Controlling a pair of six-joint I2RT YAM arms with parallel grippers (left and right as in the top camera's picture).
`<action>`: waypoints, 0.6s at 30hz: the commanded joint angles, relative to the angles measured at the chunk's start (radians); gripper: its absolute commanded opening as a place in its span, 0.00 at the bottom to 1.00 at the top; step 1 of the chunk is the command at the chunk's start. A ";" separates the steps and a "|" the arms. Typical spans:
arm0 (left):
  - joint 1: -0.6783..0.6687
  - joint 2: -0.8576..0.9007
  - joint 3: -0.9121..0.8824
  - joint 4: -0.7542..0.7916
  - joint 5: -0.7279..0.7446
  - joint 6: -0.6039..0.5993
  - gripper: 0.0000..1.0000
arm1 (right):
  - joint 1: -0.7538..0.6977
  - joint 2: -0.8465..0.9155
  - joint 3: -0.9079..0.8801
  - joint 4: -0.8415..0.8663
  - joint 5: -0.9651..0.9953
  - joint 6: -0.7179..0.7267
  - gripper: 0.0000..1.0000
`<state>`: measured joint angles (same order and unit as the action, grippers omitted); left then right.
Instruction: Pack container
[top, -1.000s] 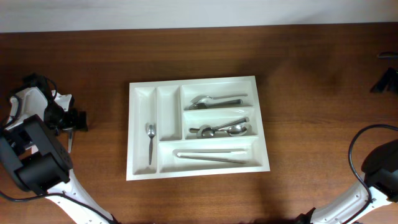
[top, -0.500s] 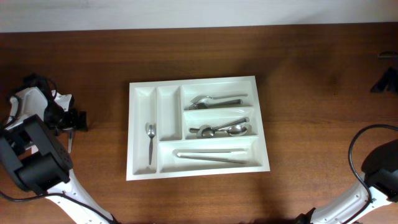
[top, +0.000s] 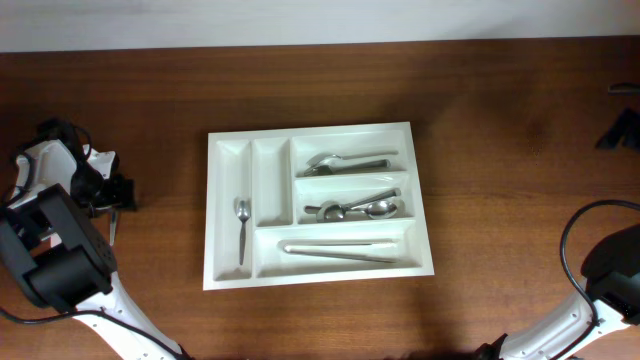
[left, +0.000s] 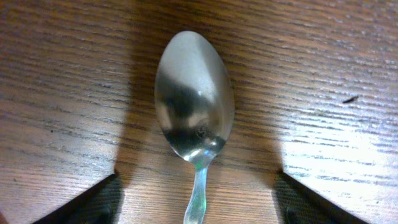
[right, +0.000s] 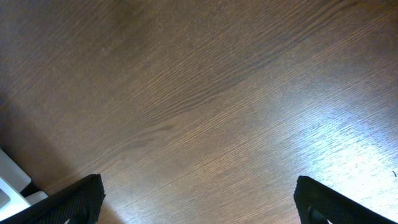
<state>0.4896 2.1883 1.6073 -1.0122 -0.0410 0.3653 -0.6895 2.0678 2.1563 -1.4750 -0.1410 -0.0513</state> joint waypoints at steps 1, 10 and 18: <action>0.002 0.011 -0.004 0.003 0.000 0.006 0.64 | 0.002 -0.001 -0.002 0.002 -0.005 0.008 0.99; 0.002 0.011 -0.004 0.003 0.000 -0.012 0.27 | 0.002 -0.001 -0.002 0.002 -0.005 0.008 0.99; 0.002 0.011 -0.004 0.003 0.000 -0.013 0.09 | 0.002 -0.001 -0.002 0.002 -0.005 0.008 0.99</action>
<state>0.4896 2.1883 1.6070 -1.0115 -0.0410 0.3523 -0.6895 2.0678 2.1563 -1.4750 -0.1410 -0.0517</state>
